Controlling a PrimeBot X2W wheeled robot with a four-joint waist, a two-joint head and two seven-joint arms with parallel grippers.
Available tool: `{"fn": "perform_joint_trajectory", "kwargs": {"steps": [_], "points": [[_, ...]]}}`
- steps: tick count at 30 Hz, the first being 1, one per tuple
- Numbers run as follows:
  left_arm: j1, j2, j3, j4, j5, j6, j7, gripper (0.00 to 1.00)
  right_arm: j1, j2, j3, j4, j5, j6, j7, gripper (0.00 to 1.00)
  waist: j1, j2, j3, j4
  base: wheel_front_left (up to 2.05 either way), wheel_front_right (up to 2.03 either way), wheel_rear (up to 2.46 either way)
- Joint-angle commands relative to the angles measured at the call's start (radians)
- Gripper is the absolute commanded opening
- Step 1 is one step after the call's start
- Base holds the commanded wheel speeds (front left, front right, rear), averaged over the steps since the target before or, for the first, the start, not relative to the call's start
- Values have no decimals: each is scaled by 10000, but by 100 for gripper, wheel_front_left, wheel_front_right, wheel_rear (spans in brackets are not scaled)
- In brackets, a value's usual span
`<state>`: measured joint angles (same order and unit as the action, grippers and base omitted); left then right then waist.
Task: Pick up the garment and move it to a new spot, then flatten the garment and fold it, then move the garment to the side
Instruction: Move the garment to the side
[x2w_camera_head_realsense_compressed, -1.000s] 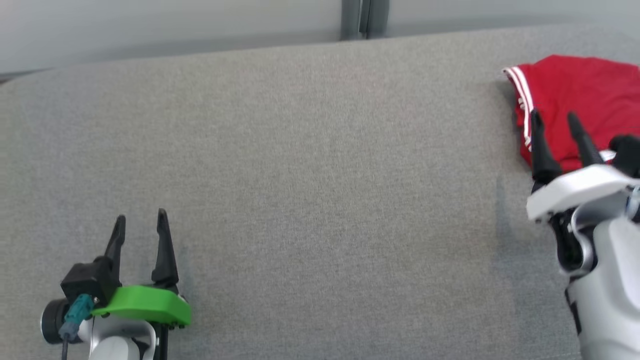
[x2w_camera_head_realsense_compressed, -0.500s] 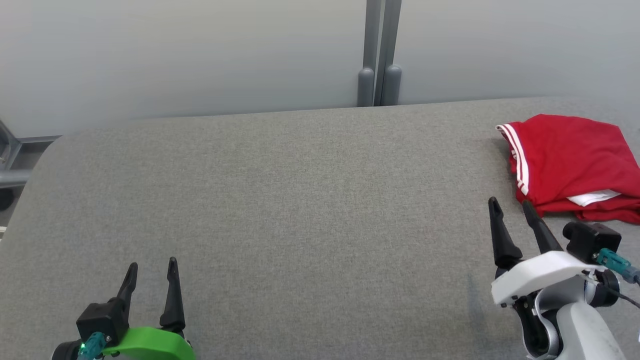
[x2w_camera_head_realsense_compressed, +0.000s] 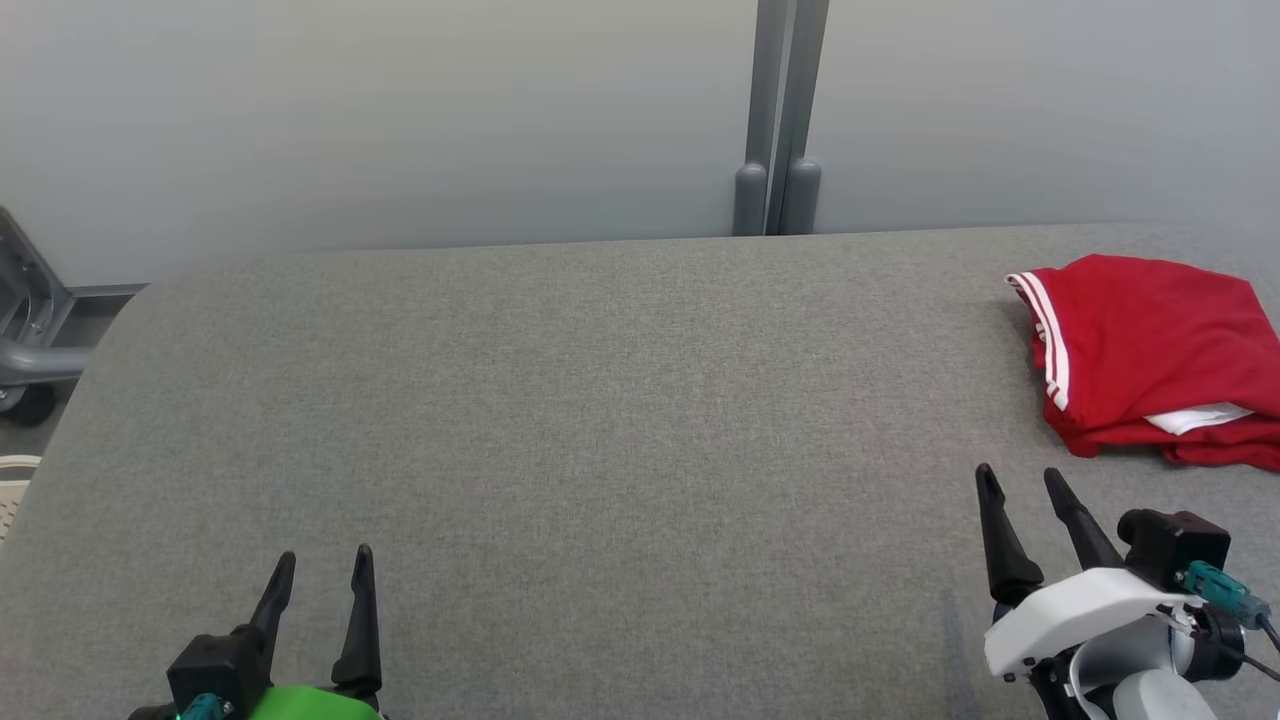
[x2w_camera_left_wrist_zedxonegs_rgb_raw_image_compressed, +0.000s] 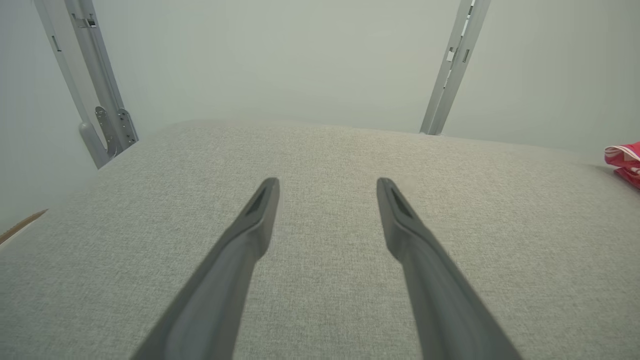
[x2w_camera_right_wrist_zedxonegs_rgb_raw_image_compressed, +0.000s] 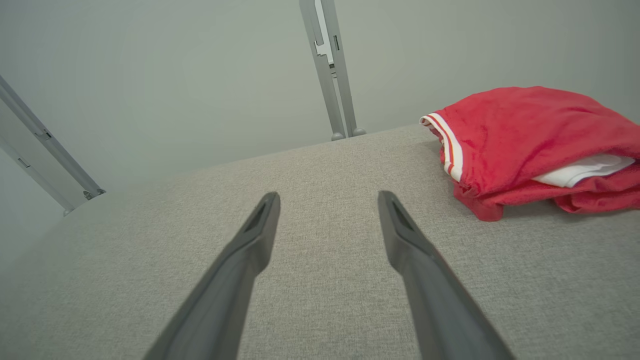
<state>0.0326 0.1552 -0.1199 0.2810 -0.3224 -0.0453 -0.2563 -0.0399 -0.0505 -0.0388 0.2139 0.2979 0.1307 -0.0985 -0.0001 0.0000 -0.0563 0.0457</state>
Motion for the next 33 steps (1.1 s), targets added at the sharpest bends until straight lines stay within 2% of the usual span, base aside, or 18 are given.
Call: {"fn": "perform_joint_trajectory", "kwargs": {"steps": [1, 33], "points": [[144, 1, 63, 30, -61, -8, -37, 100, 155, -10, -51, 12, 82, -3, -54, 100, 1, 0, 2, 9, 0, 0, 0], [38, -76, 116, 139, -40, -10, -98, 100, 90, -6, 110, 97, 363, -3, -177, 100, 1, 0, 168, 20, 0, 0, 0]]}}
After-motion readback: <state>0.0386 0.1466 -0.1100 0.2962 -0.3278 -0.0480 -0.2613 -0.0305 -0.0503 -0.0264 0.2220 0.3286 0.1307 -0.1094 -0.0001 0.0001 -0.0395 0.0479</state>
